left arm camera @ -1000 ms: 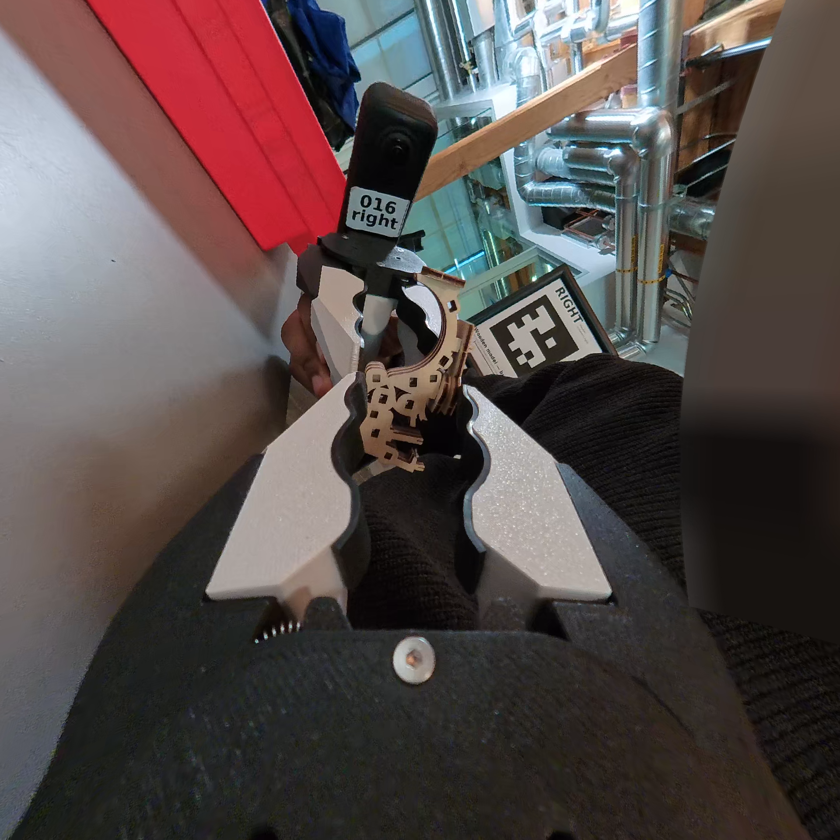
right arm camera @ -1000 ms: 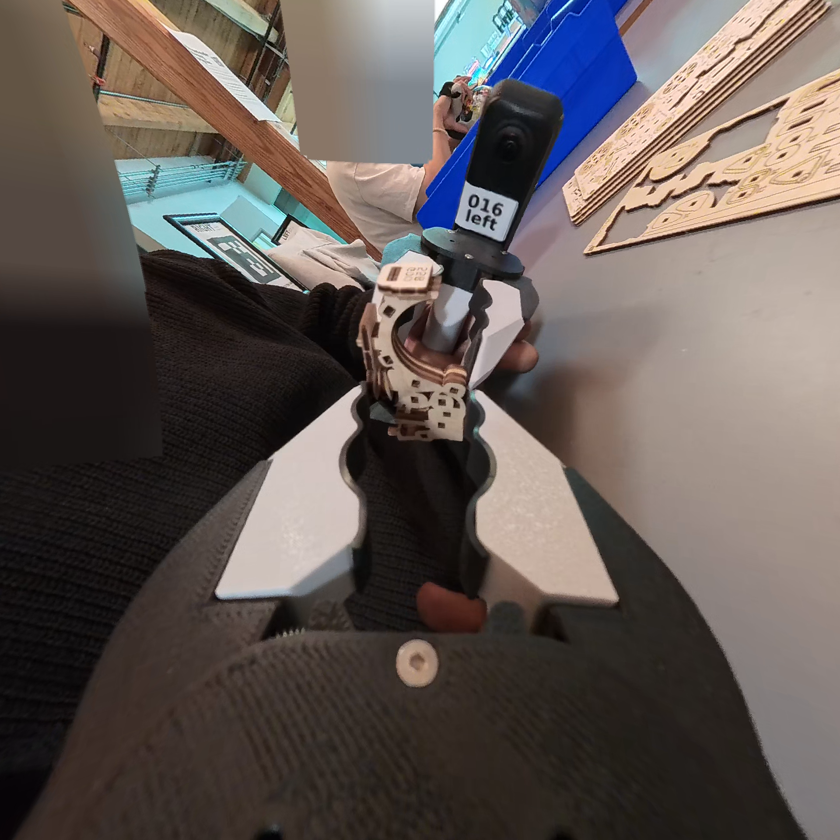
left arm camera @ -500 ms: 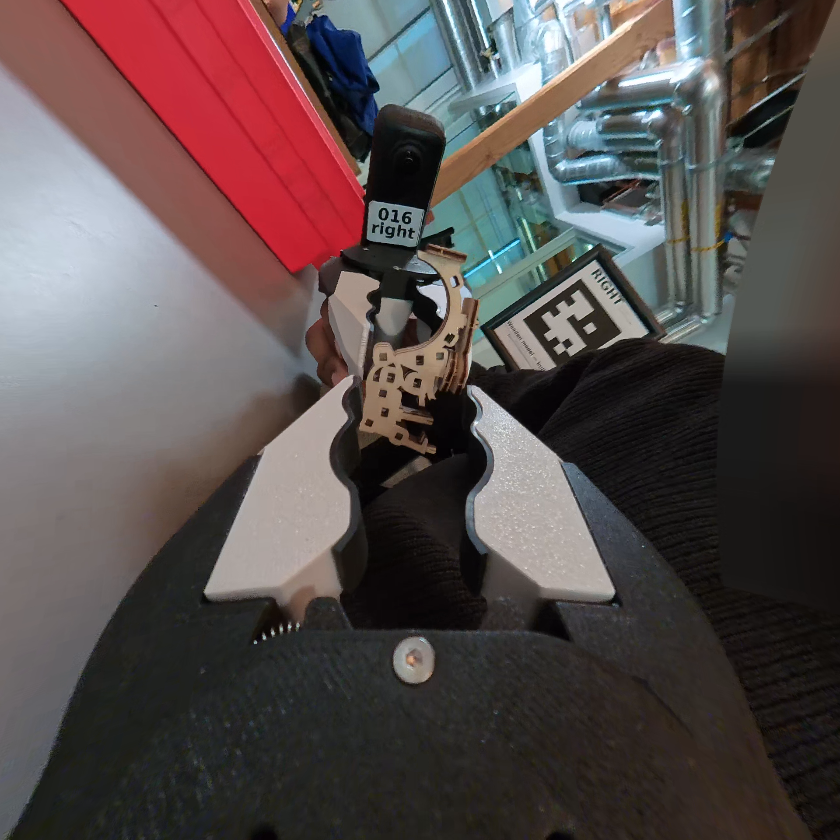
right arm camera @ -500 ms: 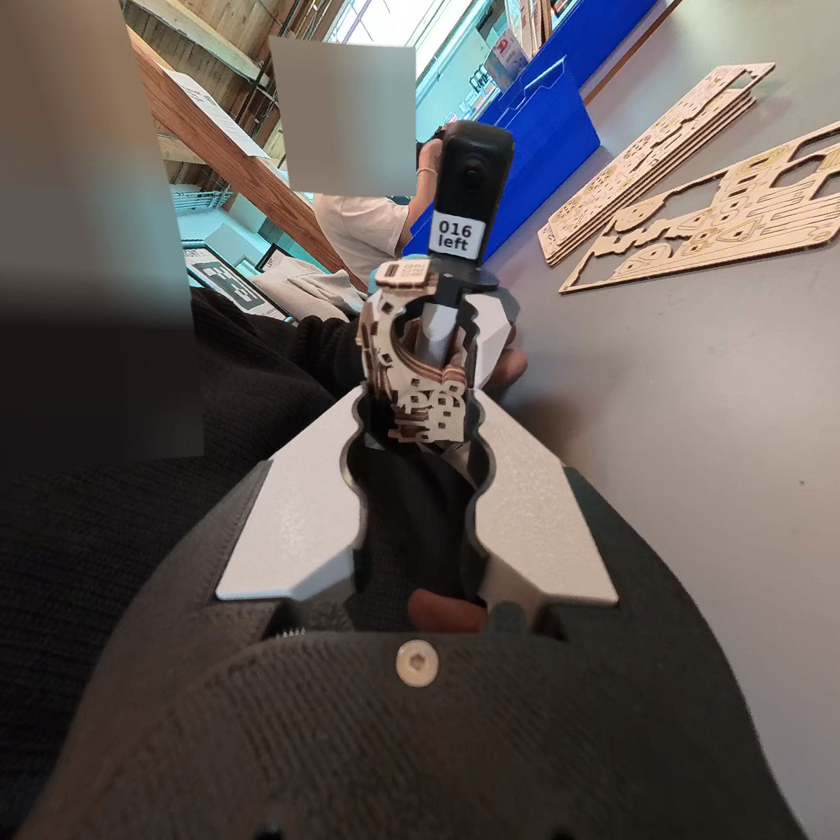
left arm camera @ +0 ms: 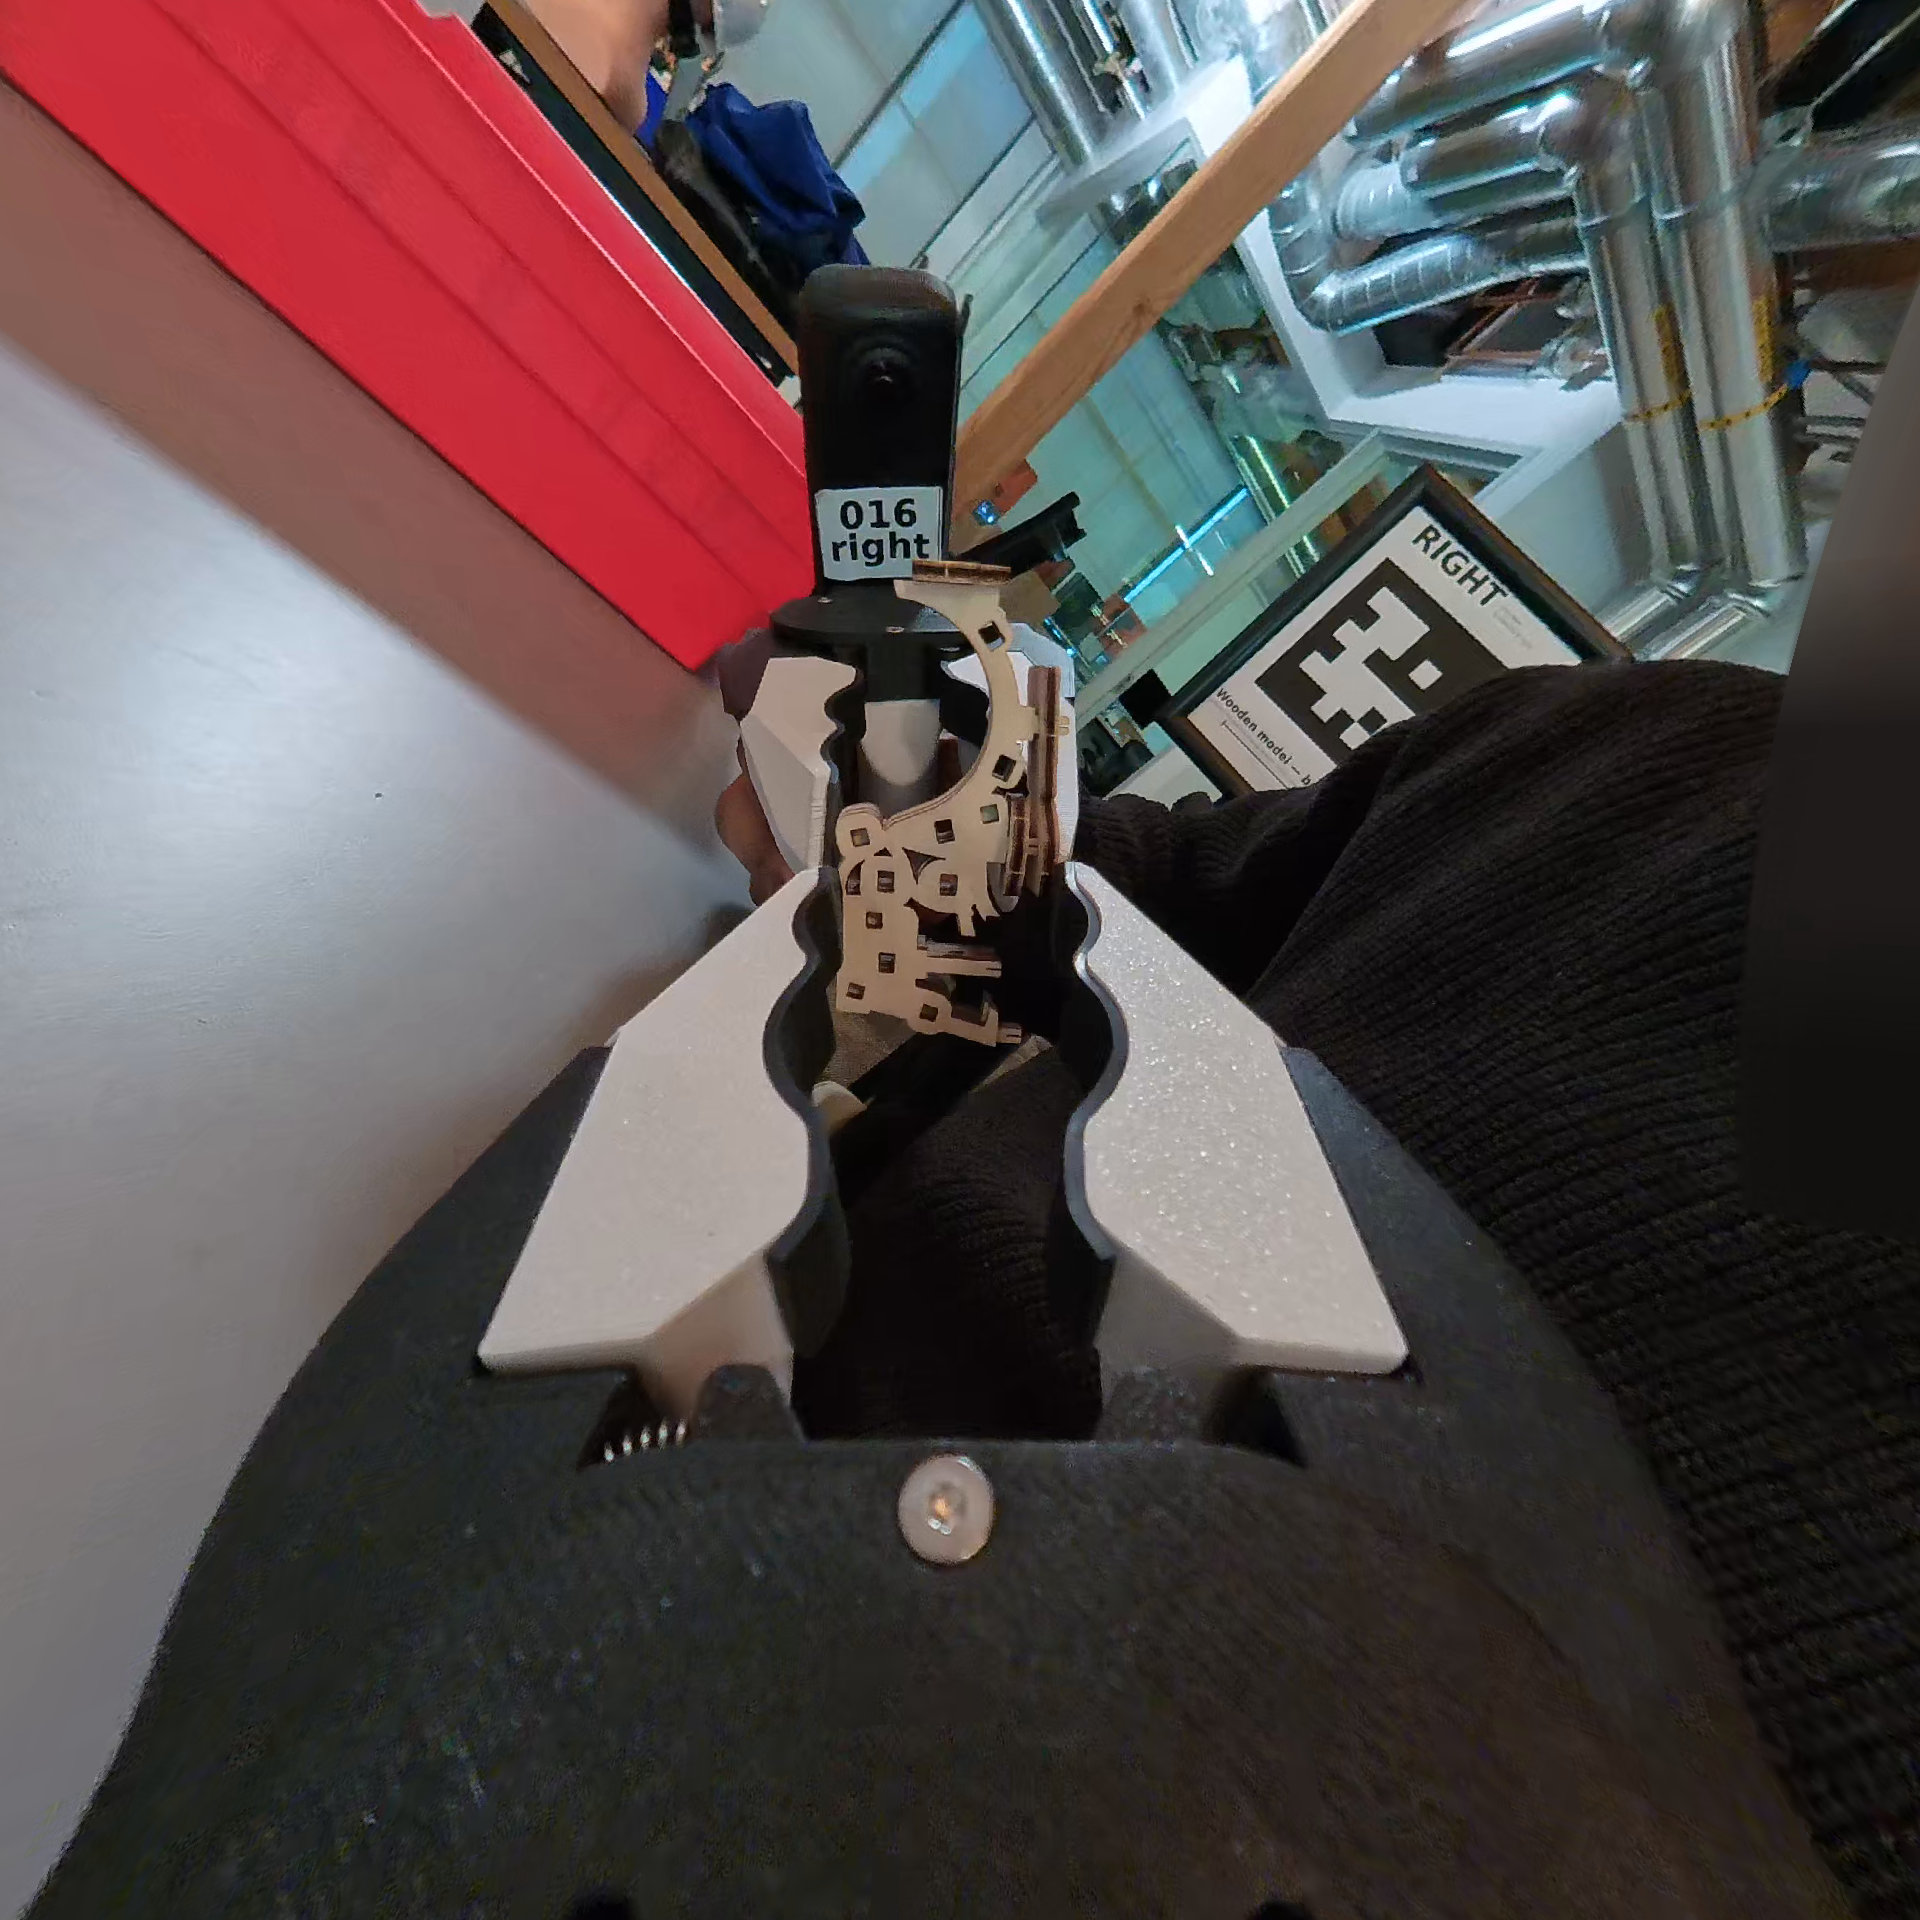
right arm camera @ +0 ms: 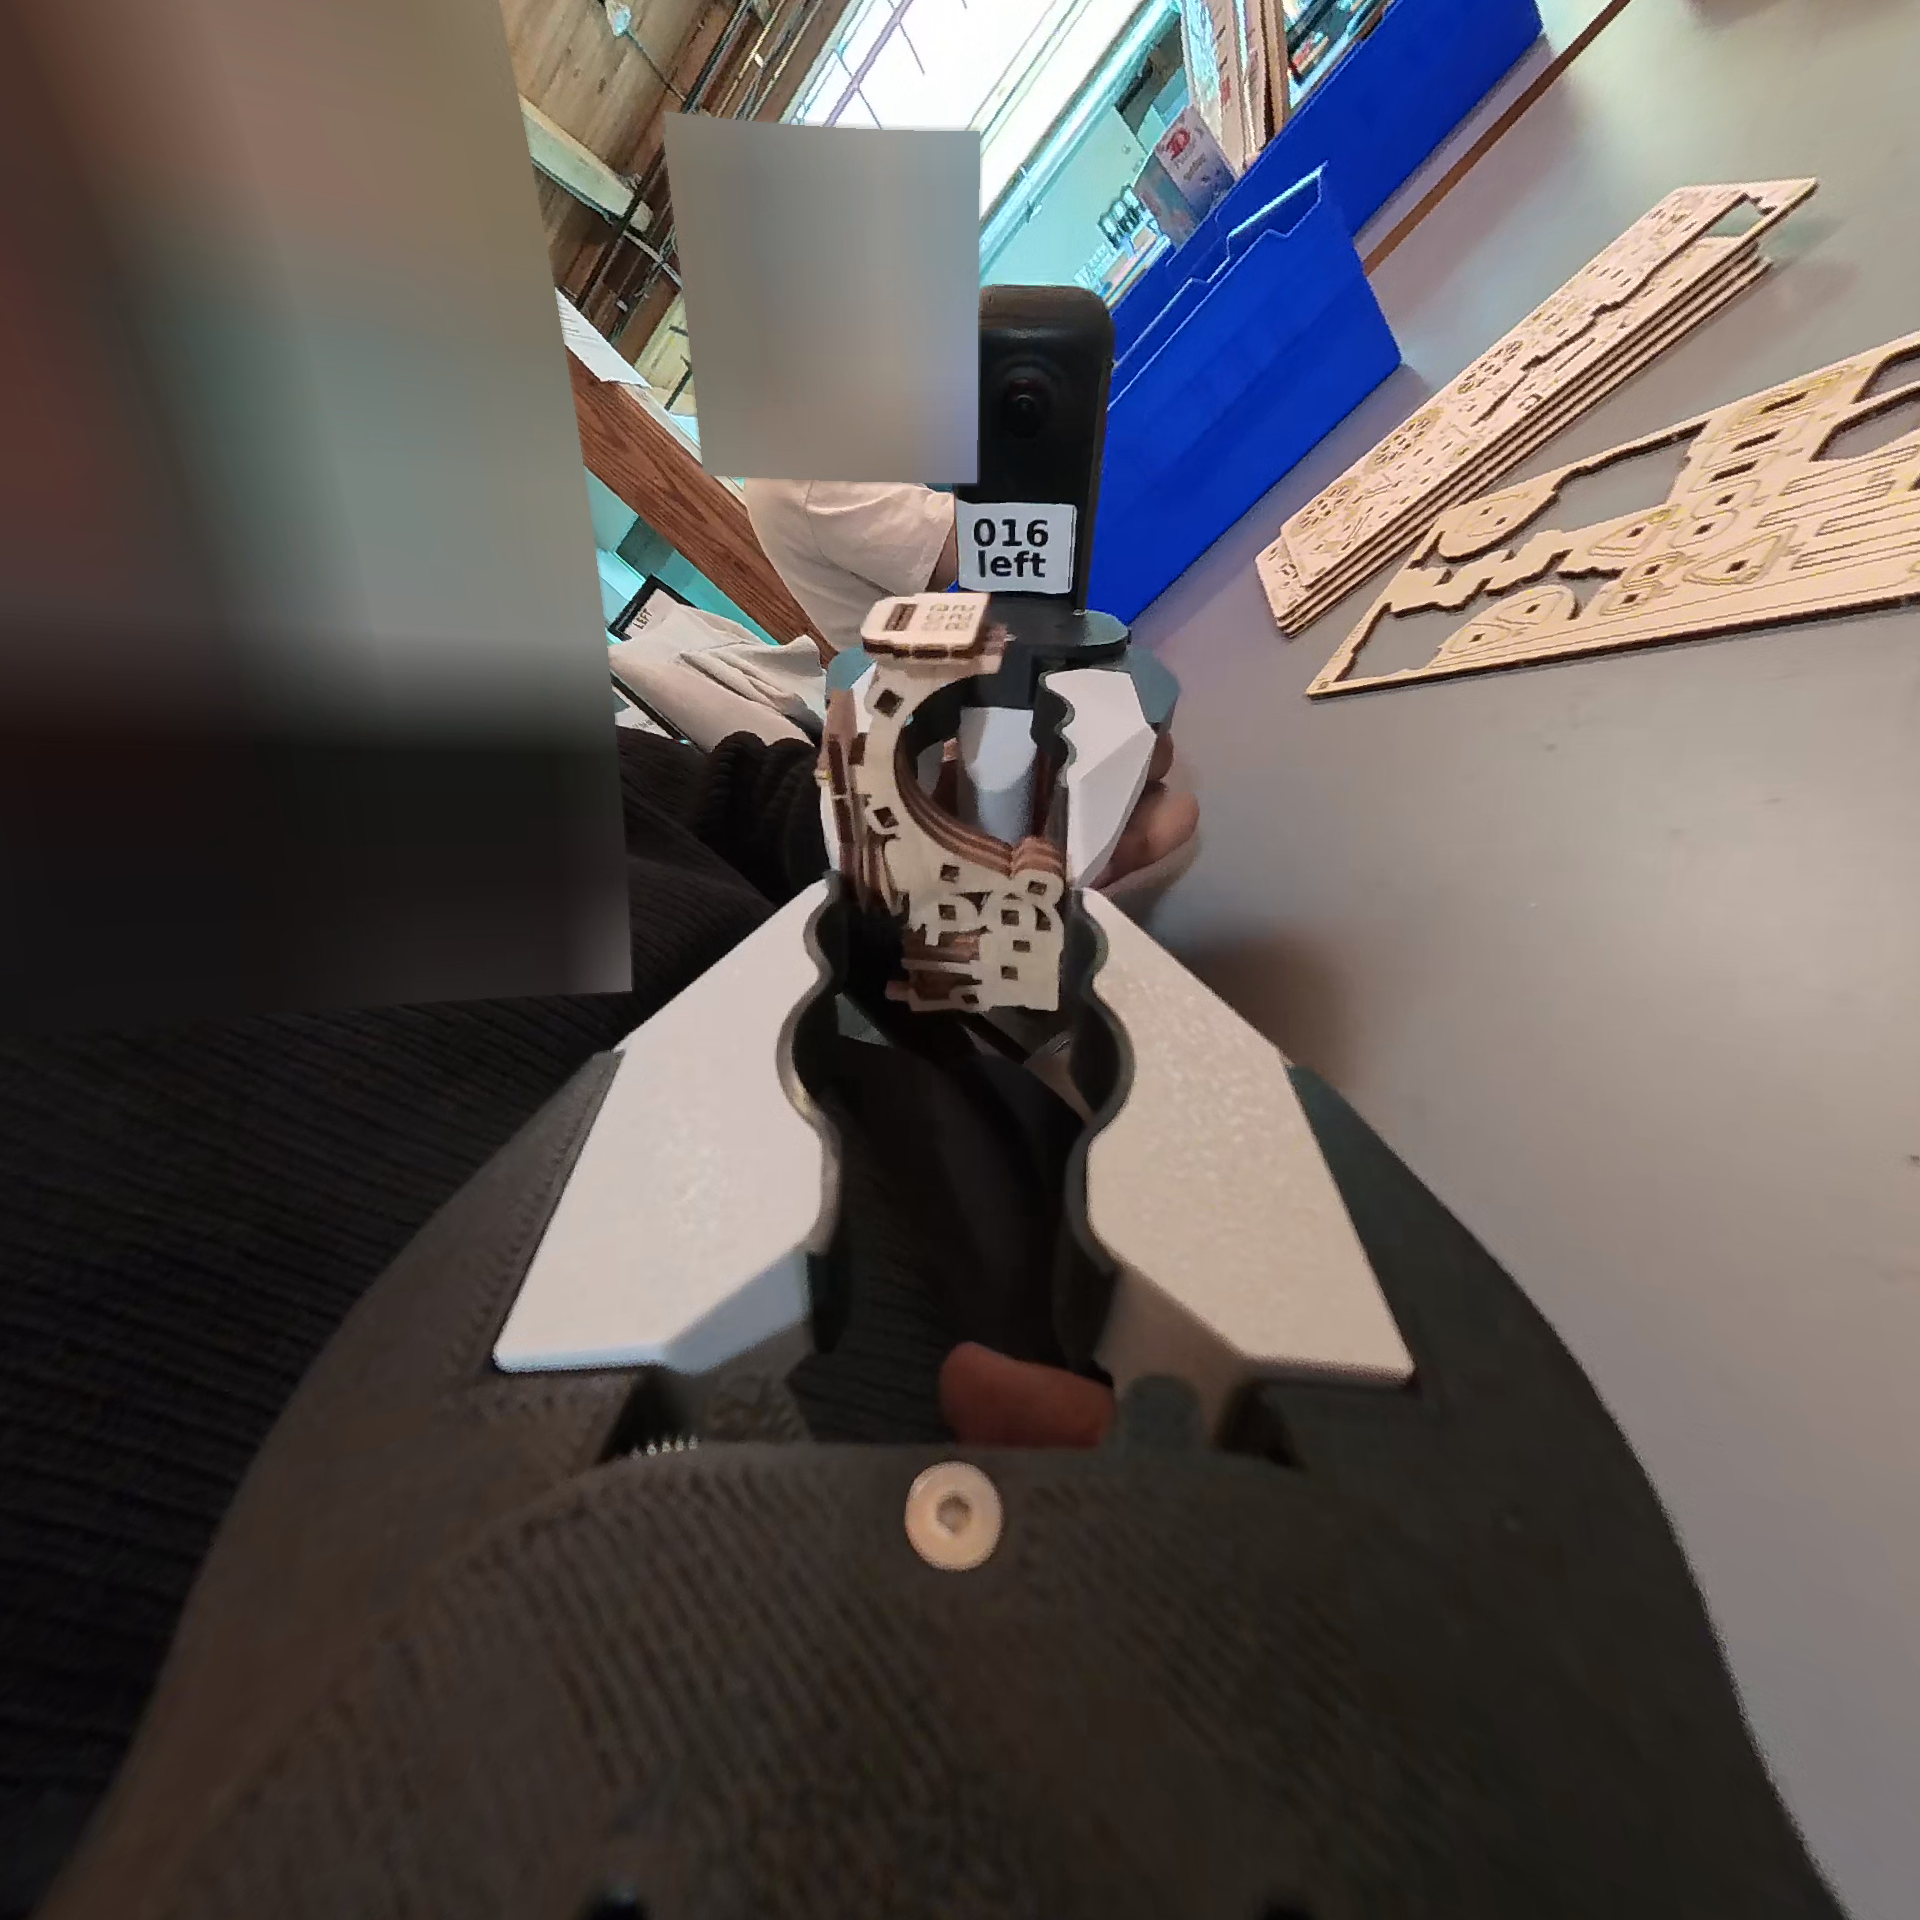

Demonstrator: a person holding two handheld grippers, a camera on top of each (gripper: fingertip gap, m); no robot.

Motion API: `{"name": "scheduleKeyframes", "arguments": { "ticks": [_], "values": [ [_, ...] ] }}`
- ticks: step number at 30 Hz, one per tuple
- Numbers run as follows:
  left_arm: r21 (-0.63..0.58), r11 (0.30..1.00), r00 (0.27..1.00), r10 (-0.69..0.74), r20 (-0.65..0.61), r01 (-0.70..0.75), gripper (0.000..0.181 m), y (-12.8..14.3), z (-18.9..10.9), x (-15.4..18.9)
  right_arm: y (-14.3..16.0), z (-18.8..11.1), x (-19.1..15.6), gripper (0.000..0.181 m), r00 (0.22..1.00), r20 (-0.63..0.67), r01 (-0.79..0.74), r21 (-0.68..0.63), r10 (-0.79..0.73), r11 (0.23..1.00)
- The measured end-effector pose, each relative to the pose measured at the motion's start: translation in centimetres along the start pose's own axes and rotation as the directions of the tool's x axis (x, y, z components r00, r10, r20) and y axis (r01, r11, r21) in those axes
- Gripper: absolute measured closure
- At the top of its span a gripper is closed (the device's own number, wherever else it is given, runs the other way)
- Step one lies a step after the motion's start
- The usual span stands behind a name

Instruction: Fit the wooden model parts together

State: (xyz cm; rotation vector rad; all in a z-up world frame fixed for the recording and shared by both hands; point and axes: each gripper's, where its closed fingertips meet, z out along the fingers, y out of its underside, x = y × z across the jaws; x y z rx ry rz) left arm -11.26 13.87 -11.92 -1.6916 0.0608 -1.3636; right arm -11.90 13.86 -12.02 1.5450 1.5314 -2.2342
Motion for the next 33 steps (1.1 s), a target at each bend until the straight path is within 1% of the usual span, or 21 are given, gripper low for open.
{"name": "scheduleKeyframes", "arguments": {
  "ticks": [8,9,10,11,12,13,15,18,20,22,24,28,33],
  "values": [
    [0.011,0.999,0.999,-0.045,-0.005,0.045,0.142,0.2,-0.1,-0.9,0.3,0.0,0.6,0.14,0.999,-0.02,-0.036,-0.008,0.036,0.999],
    [0.015,0.999,0.999,-0.045,-0.011,0.046,0.168,0.1,-0.2,-0.8,0.4,0.0,1.2,0.141,0.998,-0.053,-0.037,-0.015,0.037,0.999],
    [0.066,0.997,0.999,-0.04,0.005,0.04,0.179,-0.5,-0.3,-0.9,0.6,-0.1,1.8,0.141,0.995,-0.091,-0.031,-0.025,0.029,0.999],
    [0.065,0.998,1.0,-0.028,-0.004,0.028,0.178,-0.3,-0.2,-0.6,0.6,-0.1,1.8,0.141,0.996,-0.088,-0.032,-0.025,0.029,0.999],
    [0.082,0.994,0.998,-0.063,-0.022,0.065,0.179,-0.7,-0.3,-0.4,0.4,-0.1,1.7,0.141,0.996,-0.084,-0.026,-0.013,0.025,1.0],
    [0.09,0.993,0.997,-0.076,-0.009,0.076,0.179,-1.0,-0.4,-0.7,0.2,-0.1,1.8,0.141,0.994,-0.113,0.001,-0.006,-0.001,1.0],
    [0.091,0.995,0.998,-0.05,0.034,0.047,0.179,-1.1,-0.5,-1.3,0.2,-0.1,2.5,0.142,0.985,-0.168,0.02,-0.011,-0.022,1.0],
    [0.114,0.99,0.997,-0.079,-0.017,0.08,0.179,-1.6,-0.5,-0.5,-0.3,-0.3,2.2,0.142,0.993,-0.112,-0.038,0.025,0.041,0.999],
    [0.135,0.99,0.999,-0.047,-0.011,0.048,0.172,-2.1,-0.9,-0.3,-0.7,-0.5,1.7,0.142,0.996,-0.084,-0.016,0.04,0.019,0.999],
    [0.145,0.989,1.0,-0.012,-0.009,0.013,0.164,-2.5,-1.4,-0.1,-1.2,-0.8,1.0,0.142,0.997,-0.064,0.047,0.062,-0.043,0.997],
    [0.144,0.99,1.0,0.012,-0.008,-0.011,0.151,-2.6,-1.6,0.2,-1.6,-1.0,0.2,0.142,0.993,-0.043,0.117,0.082,-0.114,0.99],
    [0.084,0.993,0.997,0.078,0.012,-0.078,0.134,-1.6,-0.8,0.5,-1.9,-0.9,-1.4,0.142,0.973,-0.003,0.23,0.105,-0.231,0.967],
    [0.025,0.987,0.987,0.157,0.019,-0.157,0.126,-0.5,0.1,1.3,-0.9,-0.2,-2.2,0.141,0.947,0.01,0.32,0.065,-0.322,0.945]
  ]
}}
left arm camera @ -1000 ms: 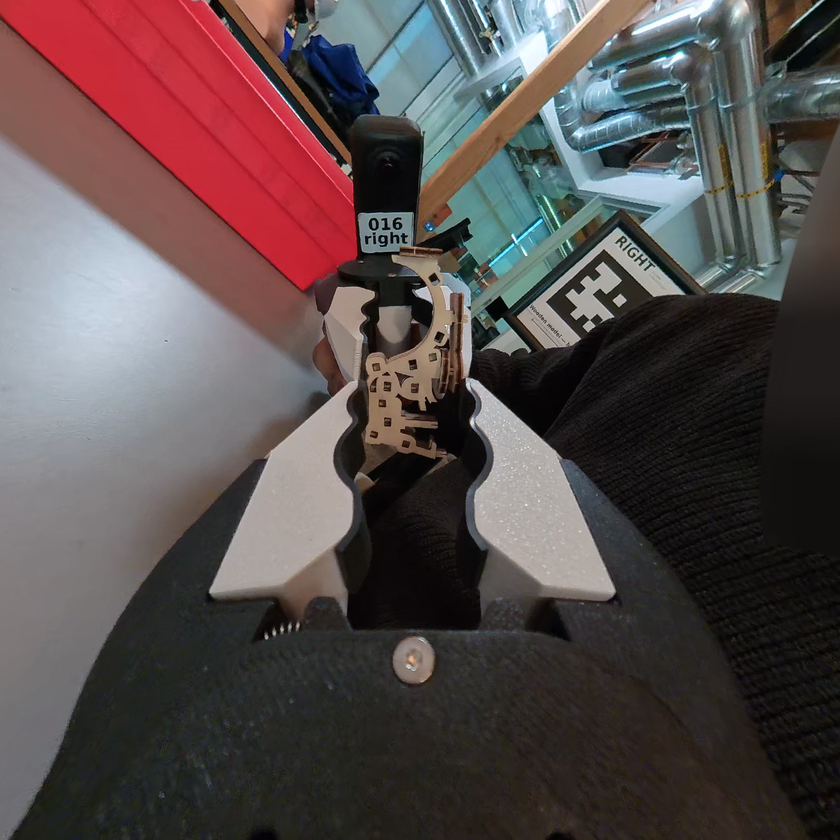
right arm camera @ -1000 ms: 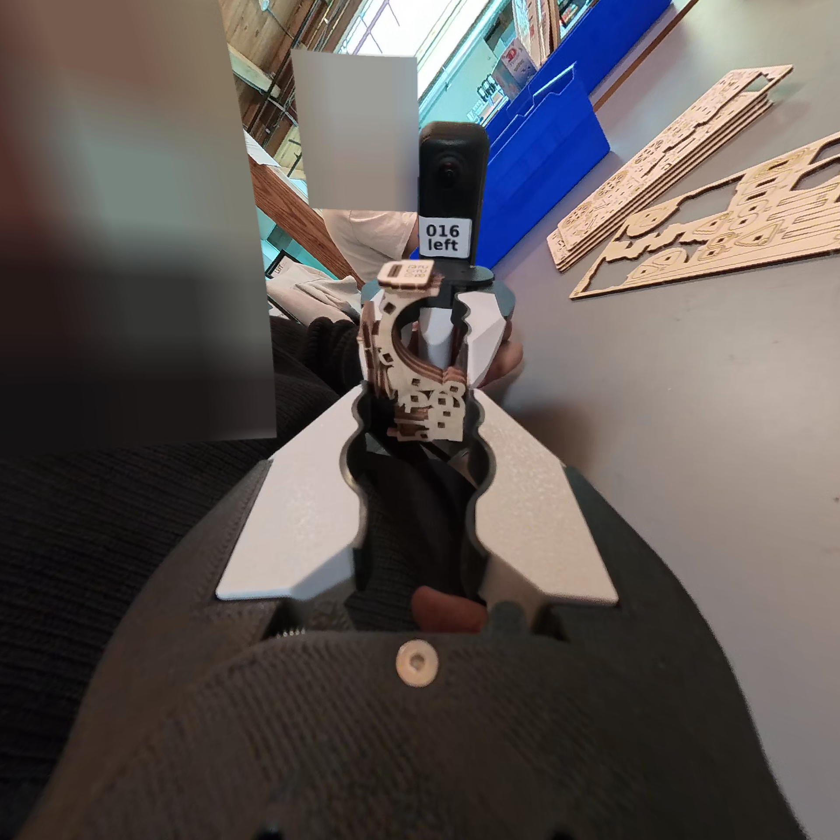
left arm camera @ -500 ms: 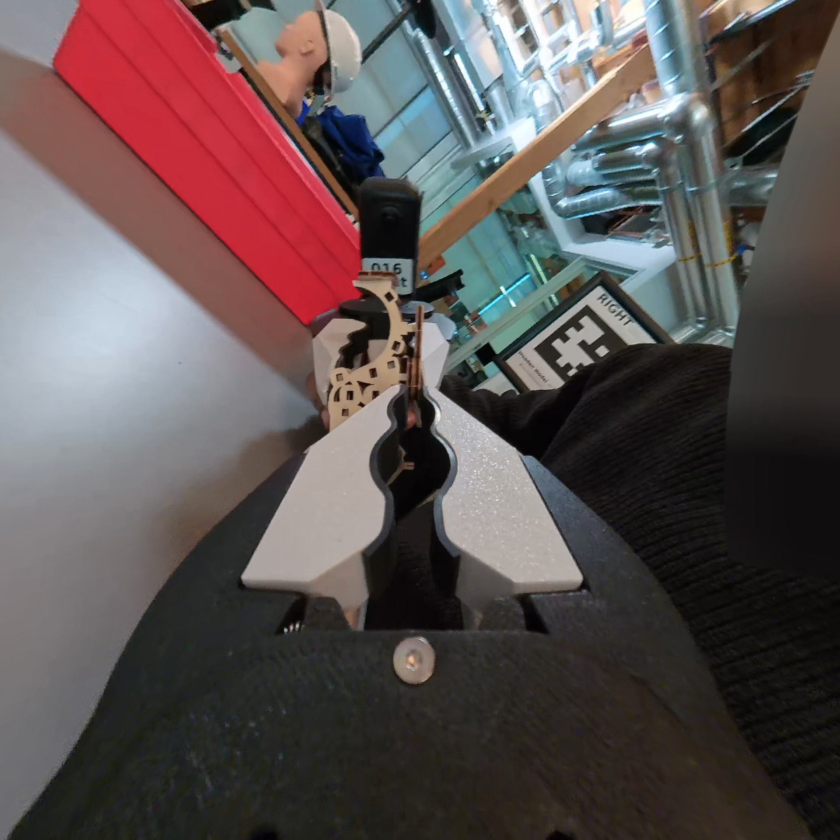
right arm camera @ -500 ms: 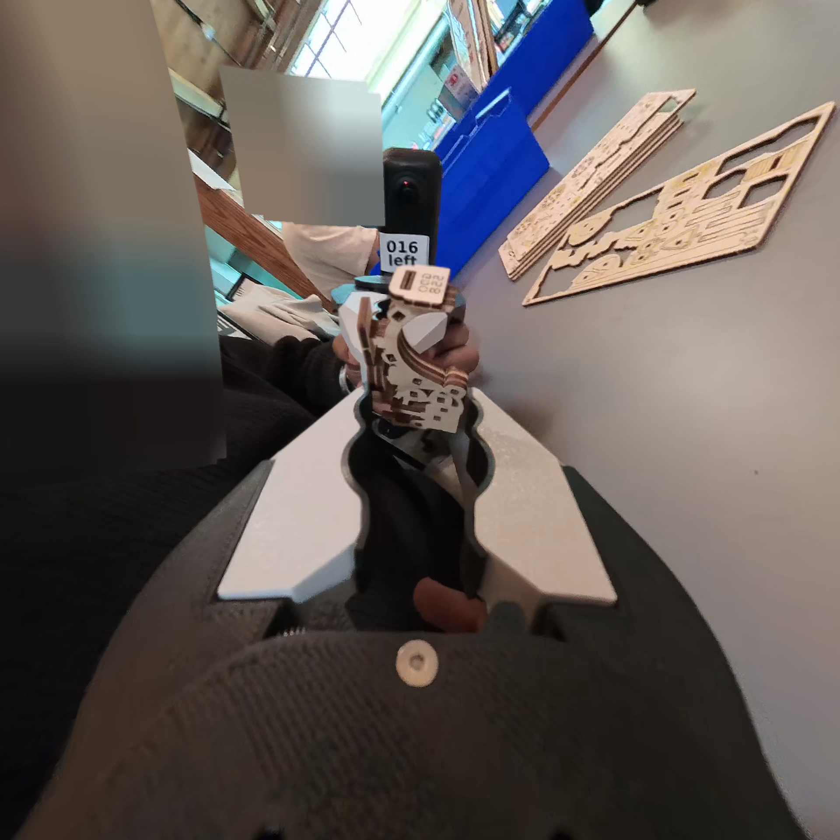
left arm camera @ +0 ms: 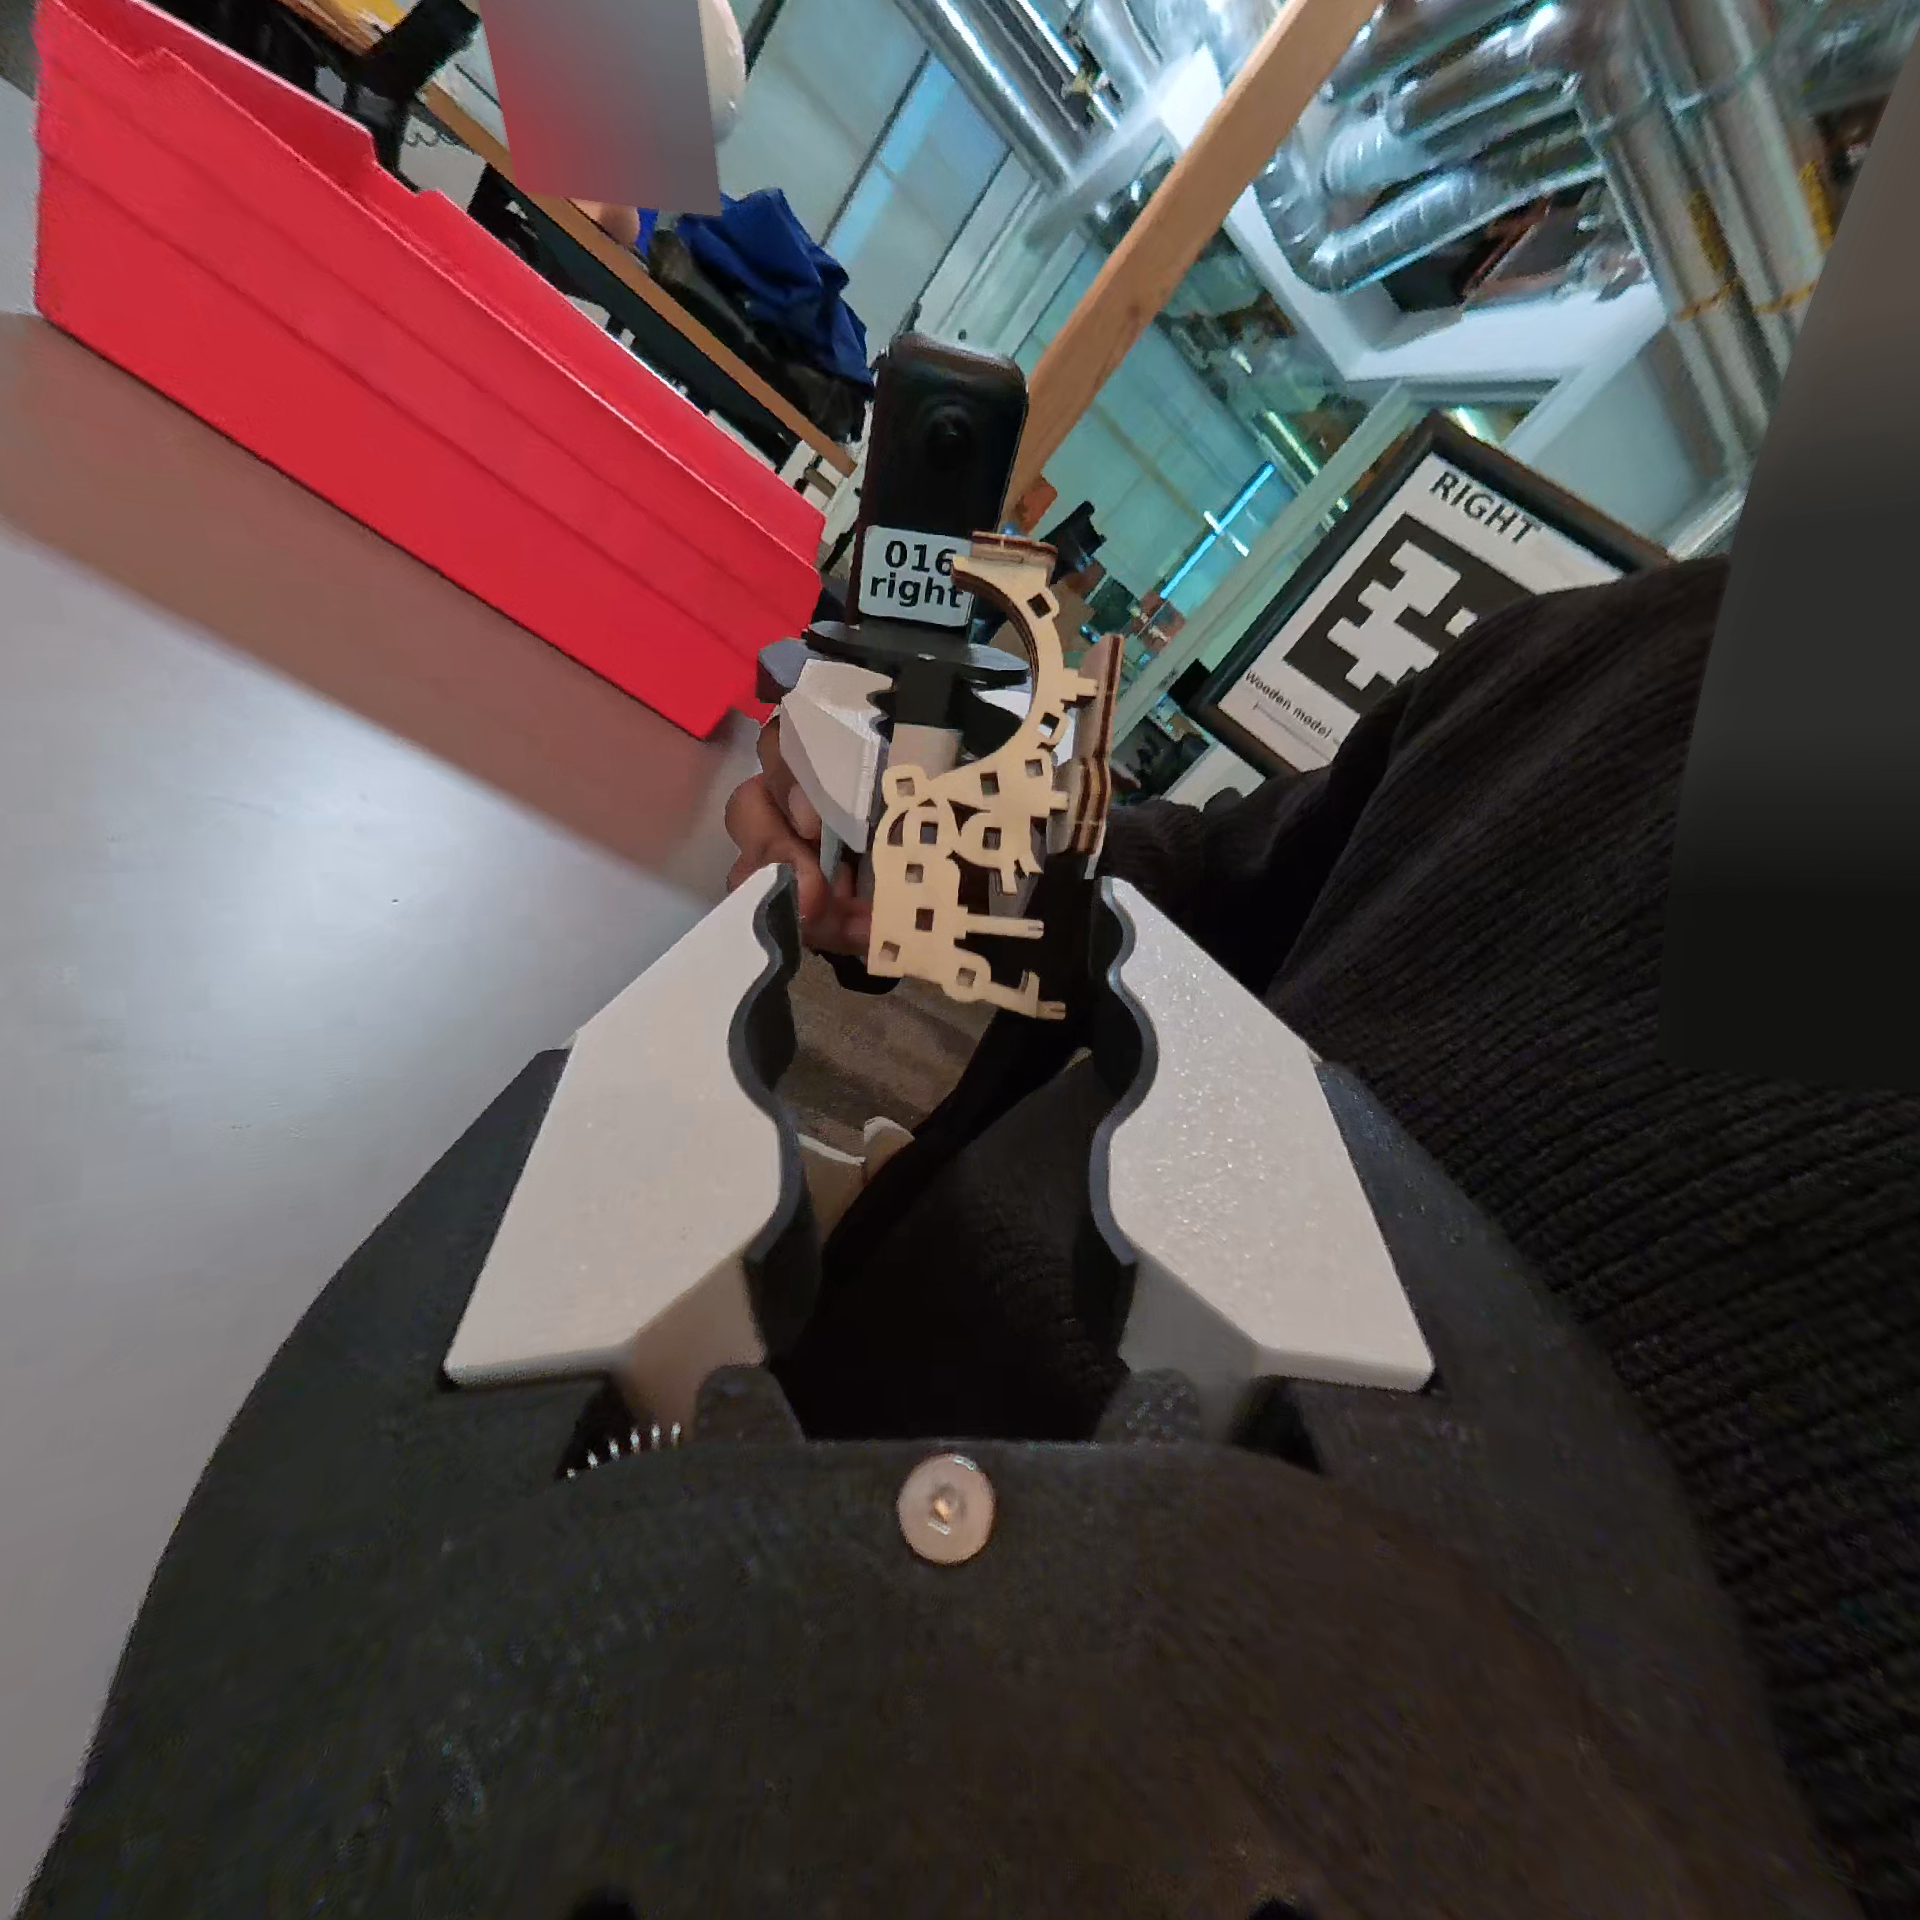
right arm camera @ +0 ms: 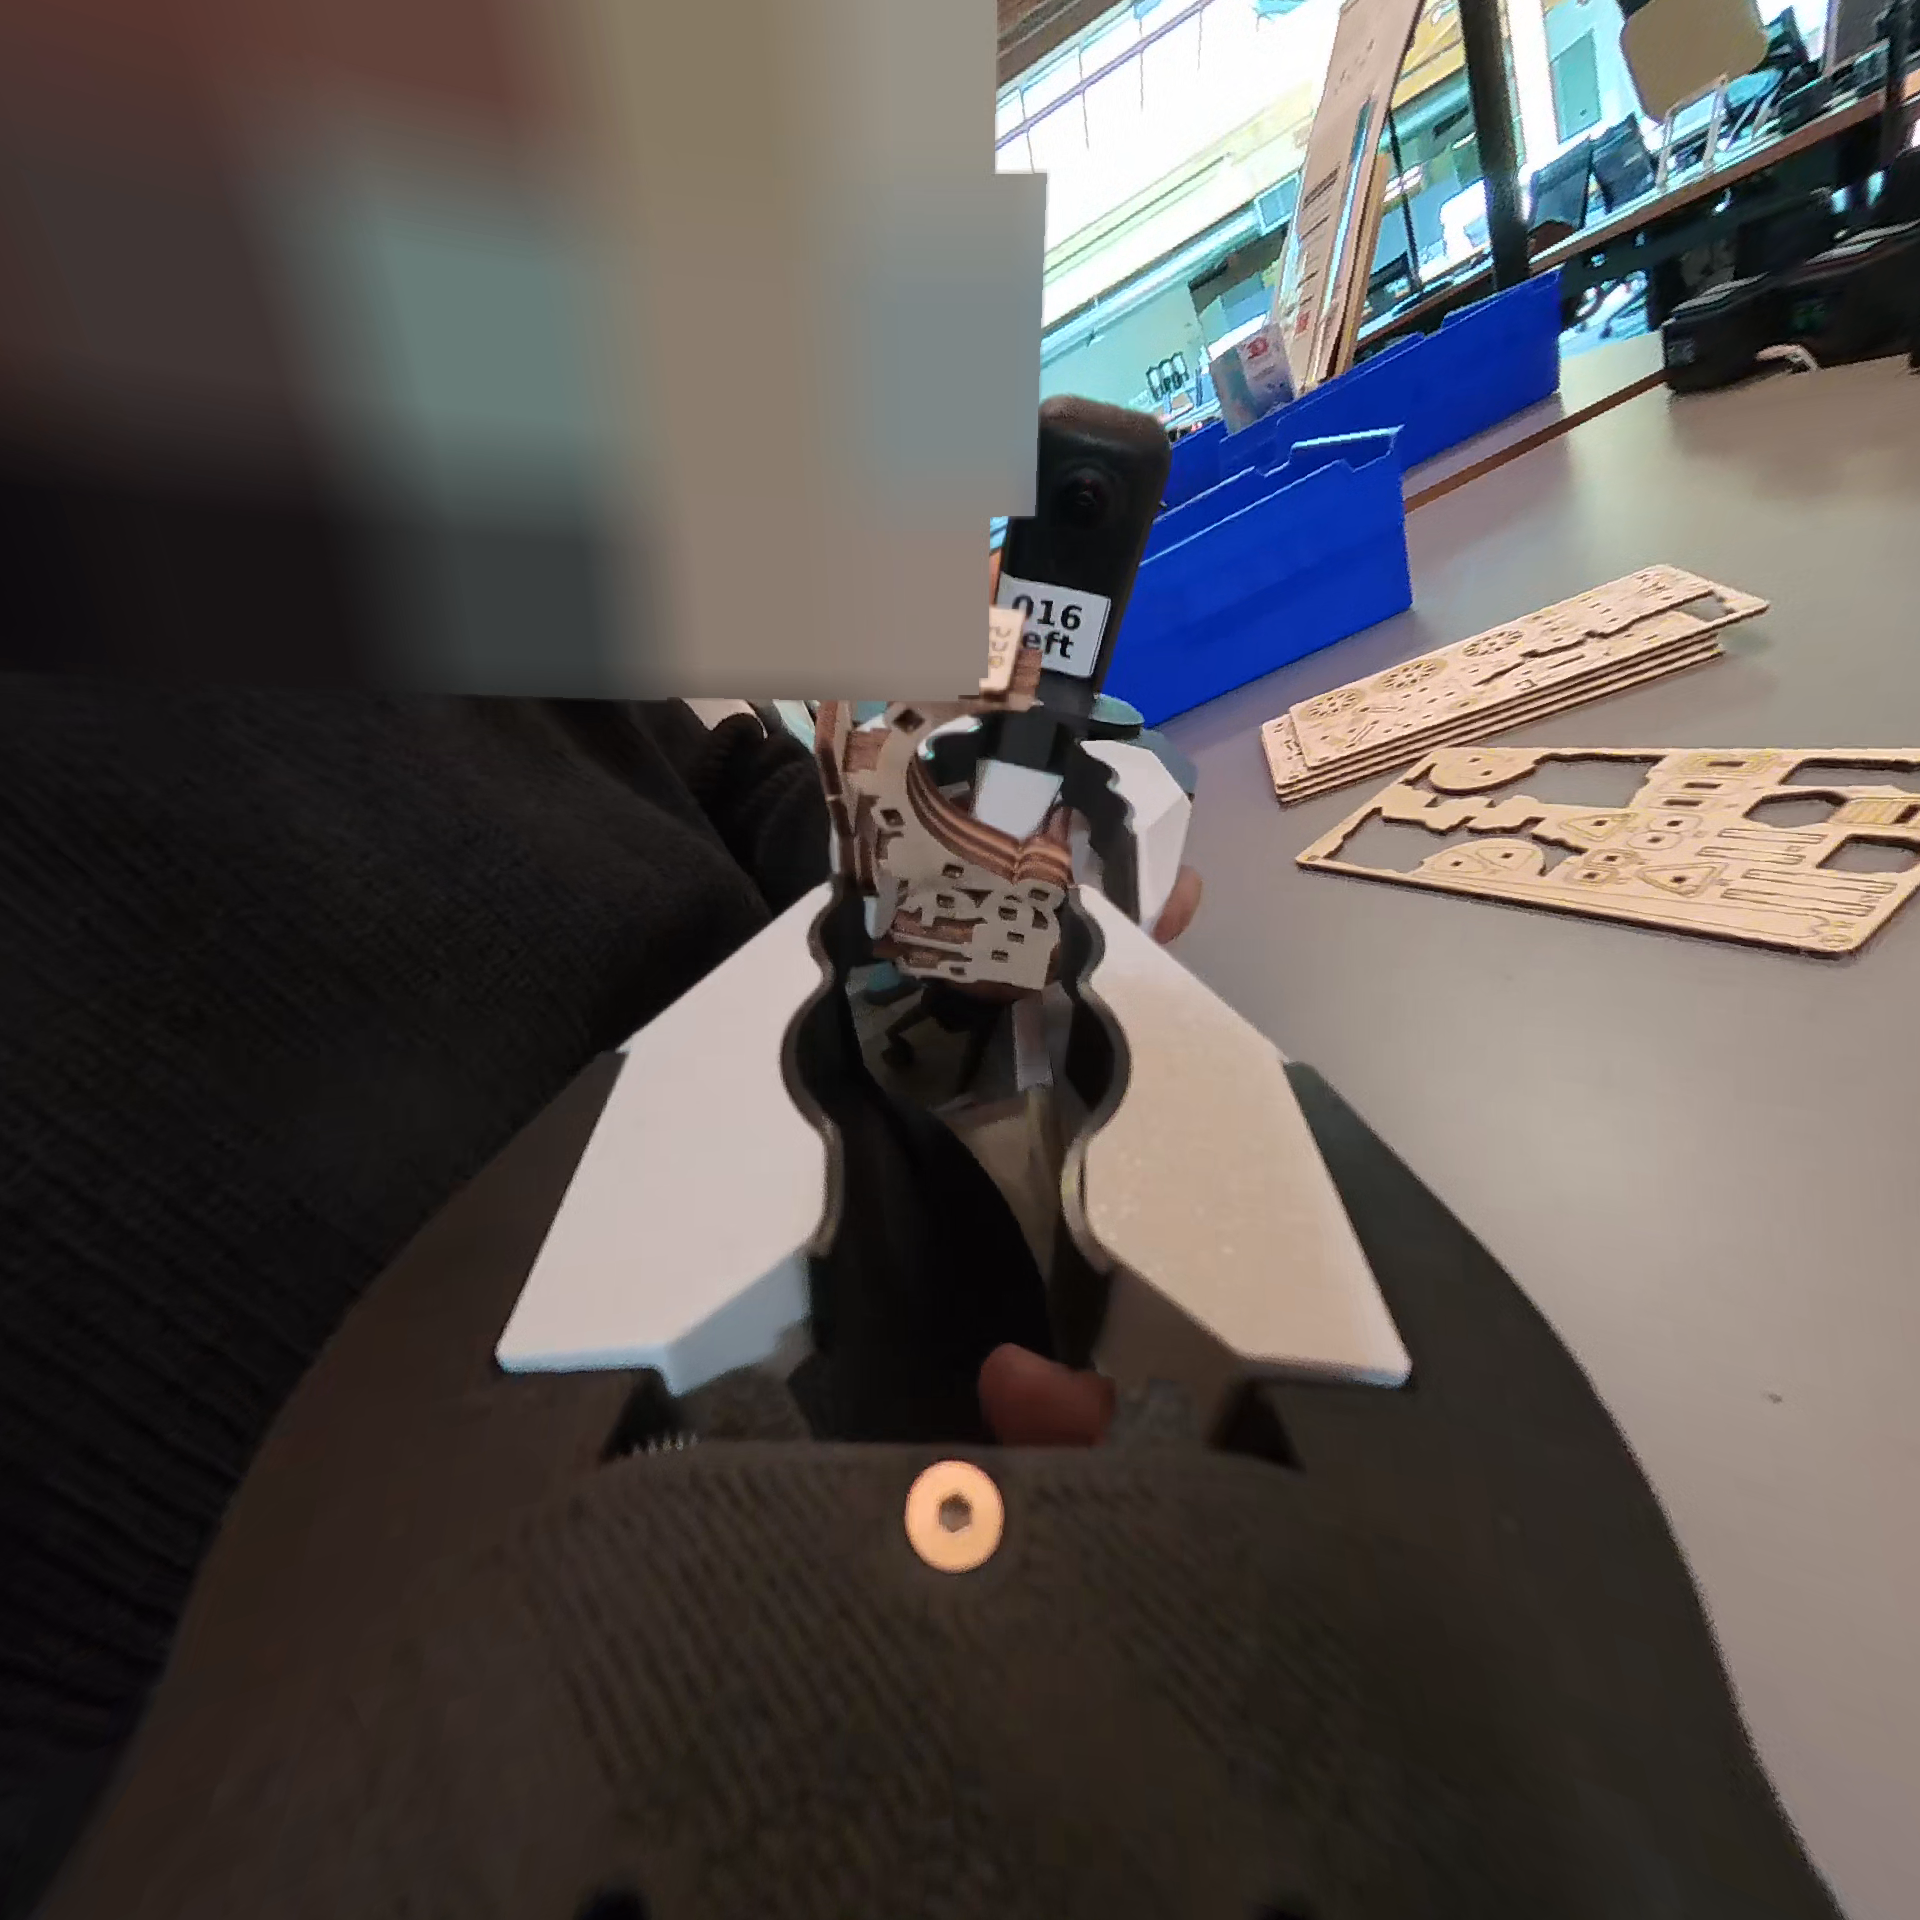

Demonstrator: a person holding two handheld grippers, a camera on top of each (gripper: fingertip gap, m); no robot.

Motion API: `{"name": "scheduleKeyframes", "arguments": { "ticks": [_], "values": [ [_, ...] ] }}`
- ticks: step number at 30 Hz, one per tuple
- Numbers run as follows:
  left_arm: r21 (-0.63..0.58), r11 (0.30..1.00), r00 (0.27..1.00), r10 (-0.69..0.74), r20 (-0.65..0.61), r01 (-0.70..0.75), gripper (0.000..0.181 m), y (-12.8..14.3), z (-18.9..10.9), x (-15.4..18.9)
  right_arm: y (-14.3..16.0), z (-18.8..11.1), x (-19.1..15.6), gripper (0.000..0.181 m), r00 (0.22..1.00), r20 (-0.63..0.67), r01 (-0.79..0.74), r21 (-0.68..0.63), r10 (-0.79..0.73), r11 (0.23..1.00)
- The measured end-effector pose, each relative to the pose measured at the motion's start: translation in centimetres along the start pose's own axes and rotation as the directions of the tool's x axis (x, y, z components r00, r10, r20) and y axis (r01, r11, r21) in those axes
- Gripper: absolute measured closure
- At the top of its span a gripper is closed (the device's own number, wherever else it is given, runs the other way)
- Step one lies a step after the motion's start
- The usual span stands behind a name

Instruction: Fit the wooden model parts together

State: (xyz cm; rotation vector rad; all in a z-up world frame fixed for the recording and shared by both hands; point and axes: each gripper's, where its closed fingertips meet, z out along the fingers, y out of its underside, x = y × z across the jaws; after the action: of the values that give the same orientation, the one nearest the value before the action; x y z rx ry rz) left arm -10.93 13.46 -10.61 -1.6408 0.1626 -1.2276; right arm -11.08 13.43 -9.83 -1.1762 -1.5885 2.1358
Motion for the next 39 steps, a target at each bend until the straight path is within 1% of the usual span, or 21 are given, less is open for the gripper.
{"name": "scheduleKeyframes", "arguments": {
  "ticks": [3,7,12,16,21,27,39],
  "values": [
    [-0.019,1.0,1.0,0.024,-0.004,-0.024,0.123,0.3,0.2,0.4,0.3,0.3,-0.6,0.141,0.999,0.018,0.042,-0.012,-0.042,0.999],
    [-0.031,0.994,0.995,0.1,-0.023,-0.101,0.124,0.6,0.5,1.4,0.1,0.4,-1.5,0.141,0.981,0.026,0.194,0.032,-0.195,0.981],
    [-0.07,0.966,0.969,0.248,-0.018,-0.248,0.126,1.3,0.8,2.3,1.5,1.0,-2.0,0.141,0.933,0.028,0.36,-0.029,-0.359,0.933],
    [-0.075,0.954,0.956,0.291,-0.018,-0.292,0.127,1.5,0.7,2.6,1.6,1.0,-2.3,0.141,0.904,0.026,0.428,-0.03,-0.427,0.903],
    [-0.077,0.935,0.938,0.346,-0.021,-0.346,0.128,1.6,0.7,2.9,1.7,1.0,-2.7,0.141,0.886,0.036,0.463,-0.029,-0.462,0.886],
    [-0.084,0.922,0.925,0.378,-0.02,-0.379,0.129,1.8,0.8,3.0,1.9,0.9,-2.9,0.141,0.891,0.052,0.452,-0.035,-0.45,0.891],
    [-0.105,0.938,0.944,0.33,-0.015,-0.33,0.131,2.4,0.9,2.3,2.6,0.7,-2.6,0.141,0.915,0.066,0.402,-0.083,-0.398,0.912]
  ]
}}
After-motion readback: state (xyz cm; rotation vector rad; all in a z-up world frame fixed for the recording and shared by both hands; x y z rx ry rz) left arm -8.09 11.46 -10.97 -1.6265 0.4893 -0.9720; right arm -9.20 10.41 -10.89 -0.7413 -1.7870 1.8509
